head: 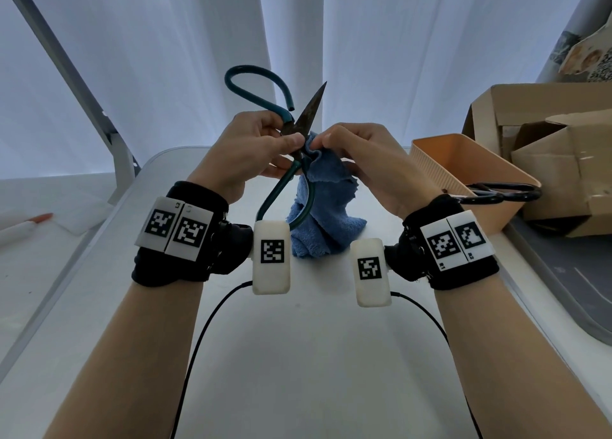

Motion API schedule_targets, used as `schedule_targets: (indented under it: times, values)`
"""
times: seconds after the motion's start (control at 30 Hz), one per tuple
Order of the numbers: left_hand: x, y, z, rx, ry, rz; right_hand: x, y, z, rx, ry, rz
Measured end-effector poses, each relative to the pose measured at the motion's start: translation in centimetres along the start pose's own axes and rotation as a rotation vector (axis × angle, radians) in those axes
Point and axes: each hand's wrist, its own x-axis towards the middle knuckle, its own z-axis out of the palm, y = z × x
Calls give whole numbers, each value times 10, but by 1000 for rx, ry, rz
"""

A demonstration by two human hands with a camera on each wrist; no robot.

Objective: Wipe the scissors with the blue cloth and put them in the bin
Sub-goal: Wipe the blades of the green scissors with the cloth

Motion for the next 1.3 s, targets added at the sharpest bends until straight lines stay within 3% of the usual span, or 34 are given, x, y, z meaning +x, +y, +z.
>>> schedule_targets:
  times: [0.3,0.47,1.03,1.3]
  values:
    - [1,-1,2,-31,56,-14,1,4,3,7,26,-55]
    - [0,0,-5,-54,72,-19,2,2,6,-99,50,-57]
    - [0,-1,-9,-16,29,-39,-1,1,9,-39,43,-55]
    - [0,-2,-3,25,-6,-34,-5,-5,2,-126,35,6]
